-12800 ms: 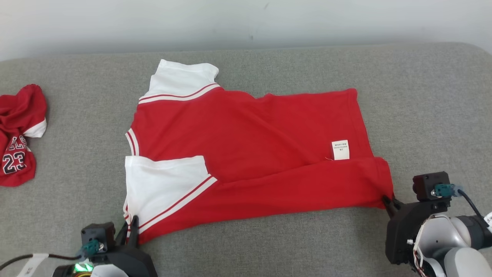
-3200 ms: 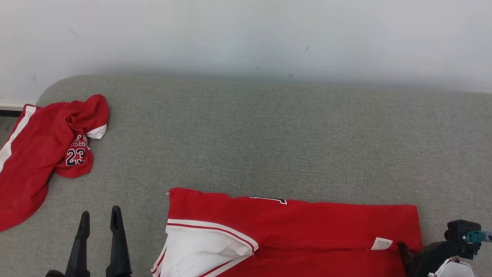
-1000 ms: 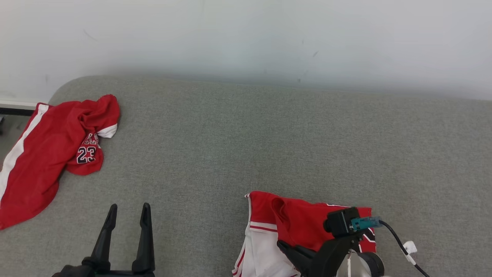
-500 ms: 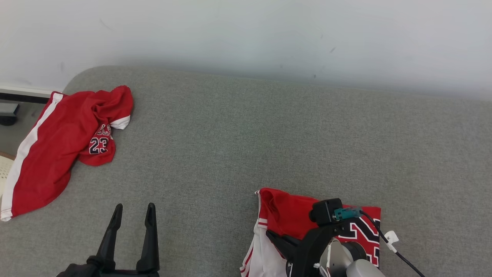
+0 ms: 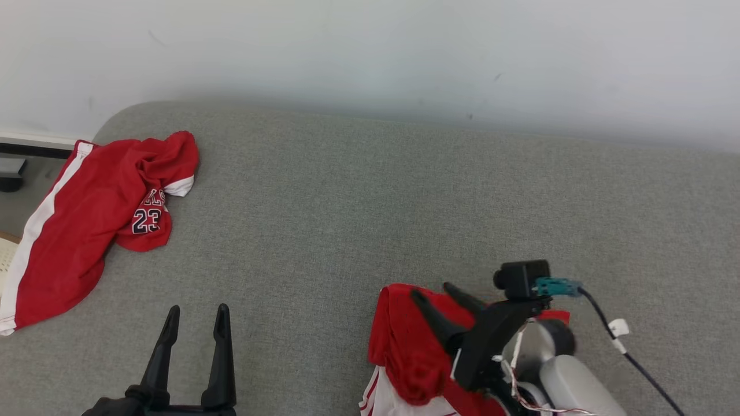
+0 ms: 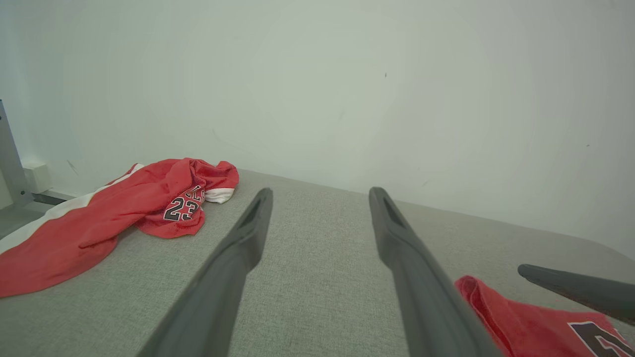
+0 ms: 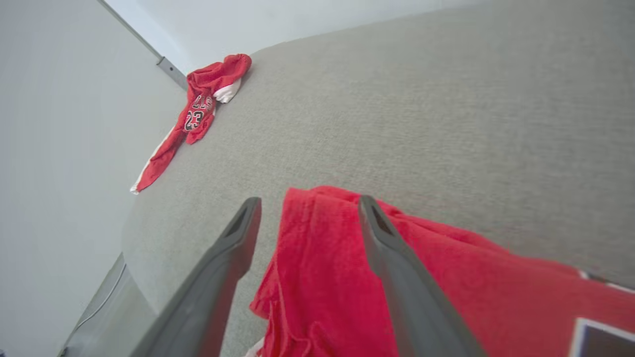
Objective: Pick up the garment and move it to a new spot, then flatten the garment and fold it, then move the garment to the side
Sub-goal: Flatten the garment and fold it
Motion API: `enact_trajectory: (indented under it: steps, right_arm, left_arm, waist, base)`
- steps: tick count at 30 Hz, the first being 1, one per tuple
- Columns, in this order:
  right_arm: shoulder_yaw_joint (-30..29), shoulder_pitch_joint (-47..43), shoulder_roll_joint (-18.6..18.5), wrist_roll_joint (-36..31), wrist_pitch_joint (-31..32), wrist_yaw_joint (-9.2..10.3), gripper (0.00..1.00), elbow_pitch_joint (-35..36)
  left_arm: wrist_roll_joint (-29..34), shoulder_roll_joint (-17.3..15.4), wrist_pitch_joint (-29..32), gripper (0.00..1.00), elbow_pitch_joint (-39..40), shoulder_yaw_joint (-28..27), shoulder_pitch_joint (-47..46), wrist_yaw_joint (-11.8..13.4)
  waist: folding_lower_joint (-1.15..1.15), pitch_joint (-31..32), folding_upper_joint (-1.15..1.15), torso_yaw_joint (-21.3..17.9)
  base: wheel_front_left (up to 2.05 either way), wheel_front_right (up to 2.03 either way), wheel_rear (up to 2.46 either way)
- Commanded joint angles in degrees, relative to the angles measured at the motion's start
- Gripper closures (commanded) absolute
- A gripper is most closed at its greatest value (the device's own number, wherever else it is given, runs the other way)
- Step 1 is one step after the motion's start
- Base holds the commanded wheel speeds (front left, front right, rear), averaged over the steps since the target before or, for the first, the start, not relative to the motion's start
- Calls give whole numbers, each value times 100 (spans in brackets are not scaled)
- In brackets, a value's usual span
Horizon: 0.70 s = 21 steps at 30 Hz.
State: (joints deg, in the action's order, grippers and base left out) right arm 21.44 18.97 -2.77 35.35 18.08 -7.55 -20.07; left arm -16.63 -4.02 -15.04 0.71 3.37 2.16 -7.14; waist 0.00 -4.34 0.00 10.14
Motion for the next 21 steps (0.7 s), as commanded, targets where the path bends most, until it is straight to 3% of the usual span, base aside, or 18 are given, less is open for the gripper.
enact_trajectory:
  steps: [1, 3, 8, 14, 21]
  right_arm:
    - [-199, -37, -21, -334, 4, 10, 0, 56]
    - [-875, -318, -15, -1282, 170, 10, 0, 317]
    - [-1479, -799, -9, -2176, 583, 10, 0, 799]
    - [-1463, -1190, -11, -2289, 700, 10, 0, 1241]
    - [-956, -1562, -15, -2589, 460, 10, 0, 1406]
  left_arm:
    - [29, 19, -12, 0, 30, -18, 39, -28]
    - [42, 29, -12, 0, 84, -18, 66, -25]
    - [35, 52, -12, 0, 121, -4, 30, -18]
    - [48, 69, -12, 0, 83, 2, -76, -22]
    - [44, 77, -12, 0, 29, -23, -48, -30]
  waist:
    - [0, 5, 0, -26]
    - [0, -14, 0, -72]
    - [0, -76, 0, -142]
    - [0, -93, 0, -192]
    - [0, -4, 0, -225]
  base:
    - [0, 0, 0]
    - [0, 0, 0]
    - [0, 0, 0]
    - [0, 0, 0]
    - [0, 0, 0]
